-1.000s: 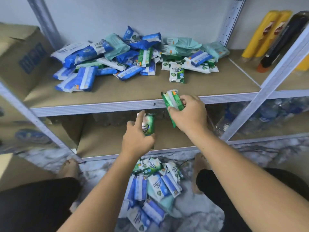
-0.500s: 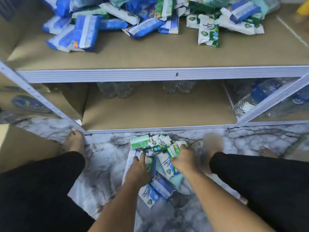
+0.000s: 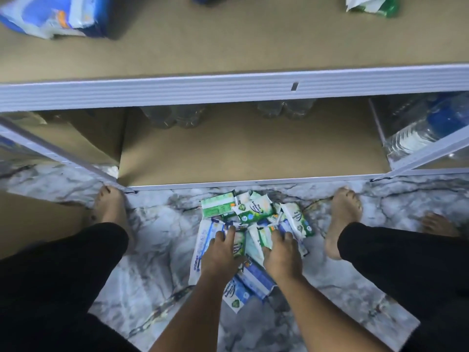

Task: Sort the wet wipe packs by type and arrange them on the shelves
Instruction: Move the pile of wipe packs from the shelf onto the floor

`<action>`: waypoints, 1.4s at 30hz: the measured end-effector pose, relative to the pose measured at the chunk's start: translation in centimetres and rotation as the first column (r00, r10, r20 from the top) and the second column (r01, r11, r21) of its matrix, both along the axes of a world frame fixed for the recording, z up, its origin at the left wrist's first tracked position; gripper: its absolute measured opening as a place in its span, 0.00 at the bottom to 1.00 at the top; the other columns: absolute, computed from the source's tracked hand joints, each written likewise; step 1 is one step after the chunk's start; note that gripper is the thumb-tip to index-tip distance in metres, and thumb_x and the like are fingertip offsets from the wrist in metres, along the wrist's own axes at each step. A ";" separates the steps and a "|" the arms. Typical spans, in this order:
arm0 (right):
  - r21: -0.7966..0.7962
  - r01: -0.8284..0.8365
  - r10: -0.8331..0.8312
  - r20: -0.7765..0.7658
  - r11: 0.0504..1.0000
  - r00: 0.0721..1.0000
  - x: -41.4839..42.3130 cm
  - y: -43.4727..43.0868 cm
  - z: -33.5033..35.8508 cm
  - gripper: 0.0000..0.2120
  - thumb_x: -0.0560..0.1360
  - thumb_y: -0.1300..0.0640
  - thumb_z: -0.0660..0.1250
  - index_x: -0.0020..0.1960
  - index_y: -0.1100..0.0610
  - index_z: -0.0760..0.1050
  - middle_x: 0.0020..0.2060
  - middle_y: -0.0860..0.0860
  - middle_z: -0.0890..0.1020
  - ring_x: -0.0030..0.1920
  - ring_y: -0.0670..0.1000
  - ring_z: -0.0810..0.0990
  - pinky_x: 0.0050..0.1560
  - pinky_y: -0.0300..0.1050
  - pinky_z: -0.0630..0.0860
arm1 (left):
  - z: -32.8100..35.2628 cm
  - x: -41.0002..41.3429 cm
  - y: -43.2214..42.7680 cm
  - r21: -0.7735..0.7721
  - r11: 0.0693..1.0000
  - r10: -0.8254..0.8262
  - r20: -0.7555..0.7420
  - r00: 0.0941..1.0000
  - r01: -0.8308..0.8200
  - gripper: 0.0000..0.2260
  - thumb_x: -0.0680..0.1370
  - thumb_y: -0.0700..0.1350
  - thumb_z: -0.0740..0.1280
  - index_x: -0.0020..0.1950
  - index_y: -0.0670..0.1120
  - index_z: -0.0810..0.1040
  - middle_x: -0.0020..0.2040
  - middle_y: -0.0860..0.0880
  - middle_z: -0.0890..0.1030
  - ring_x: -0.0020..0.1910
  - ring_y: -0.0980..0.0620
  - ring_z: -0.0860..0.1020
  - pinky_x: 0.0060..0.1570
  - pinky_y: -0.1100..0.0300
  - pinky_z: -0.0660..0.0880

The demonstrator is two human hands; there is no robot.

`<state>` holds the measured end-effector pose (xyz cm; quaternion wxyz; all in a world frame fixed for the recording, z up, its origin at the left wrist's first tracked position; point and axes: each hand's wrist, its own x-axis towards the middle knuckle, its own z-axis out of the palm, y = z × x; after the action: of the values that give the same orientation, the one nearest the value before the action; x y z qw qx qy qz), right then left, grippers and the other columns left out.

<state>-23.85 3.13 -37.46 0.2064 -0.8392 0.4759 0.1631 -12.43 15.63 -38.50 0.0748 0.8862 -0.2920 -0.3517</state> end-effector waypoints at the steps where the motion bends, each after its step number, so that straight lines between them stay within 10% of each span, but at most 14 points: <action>1: 0.009 -0.007 0.008 -0.009 1.000 1.000 0.1 -0.3 0.3 0.23 0.76 0.47 0.70 0.68 0.54 0.70 0.61 0.56 0.73 0.62 0.58 0.74 0.55 0.52 0.77 | 0.3 0.1 0.1 0.000 1.000 0.007 -0.002 1.000 -0.007 0.38 0.75 0.64 0.68 0.78 0.56 0.52 0.68 0.48 0.68 0.62 0.46 0.74 0.51 0.49 0.76; 13: 0.056 0.154 -0.156 0.604 0.986 0.781 5.8 0.0 10.9 0.09 0.71 0.62 0.69 0.48 0.51 0.78 0.48 0.49 0.76 0.49 0.55 0.78 0.45 0.48 0.76 | 8.7 3.2 1.7 -0.365 0.894 0.315 0.099 0.944 -0.260 0.26 0.78 0.60 0.65 0.73 0.52 0.67 0.64 0.47 0.71 0.58 0.43 0.77 0.52 0.51 0.77; 24: -0.440 0.014 0.423 0.872 0.898 0.247 16.1 0.9 30.4 0.19 0.66 0.69 0.63 0.55 0.58 0.78 0.49 0.52 0.78 0.49 0.57 0.78 0.50 0.50 0.76 | 28.6 14.7 2.2 -0.751 0.643 0.404 0.499 0.767 0.150 0.08 0.75 0.46 0.62 0.52 0.50 0.77 0.51 0.51 0.75 0.47 0.47 0.77 0.42 0.52 0.77; 33: -0.435 -0.264 0.491 0.577 0.861 0.653 25.5 0.1 35.2 0.26 0.74 0.53 0.64 0.72 0.50 0.69 0.70 0.48 0.70 0.71 0.55 0.65 0.70 0.56 0.65 | 34.4 23.7 5.0 -0.686 0.712 0.483 0.633 0.605 0.148 0.23 0.74 0.46 0.61 0.68 0.44 0.75 0.64 0.44 0.76 0.62 0.41 0.74 0.60 0.45 0.73; 38: -0.483 -0.394 0.596 0.392 0.782 0.701 29.5 -0.1 34.1 0.26 0.81 0.46 0.57 0.77 0.36 0.56 0.78 0.51 0.57 0.75 0.58 0.54 0.69 0.61 0.57 | 33.7 26.6 3.6 -0.669 0.743 0.482 0.526 0.701 -0.009 0.26 0.77 0.50 0.60 0.76 0.53 0.69 0.73 0.47 0.70 0.71 0.43 0.70 0.65 0.45 0.71; 42: -0.532 -0.270 0.553 0.494 0.803 0.671 30.0 -0.3 32.8 0.19 0.81 0.42 0.53 0.68 0.40 0.72 0.74 0.53 0.65 0.73 0.59 0.58 0.67 0.62 0.59 | 33.5 27.6 2.4 -0.583 0.808 0.465 0.536 0.704 -0.090 0.18 0.80 0.54 0.60 0.71 0.61 0.72 0.73 0.50 0.70 0.73 0.46 0.66 0.67 0.42 0.66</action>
<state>6.18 2.87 -4.64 0.1260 -0.9544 0.1950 -0.1876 15.13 17.99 -4.97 0.2557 0.9324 -0.2389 0.0901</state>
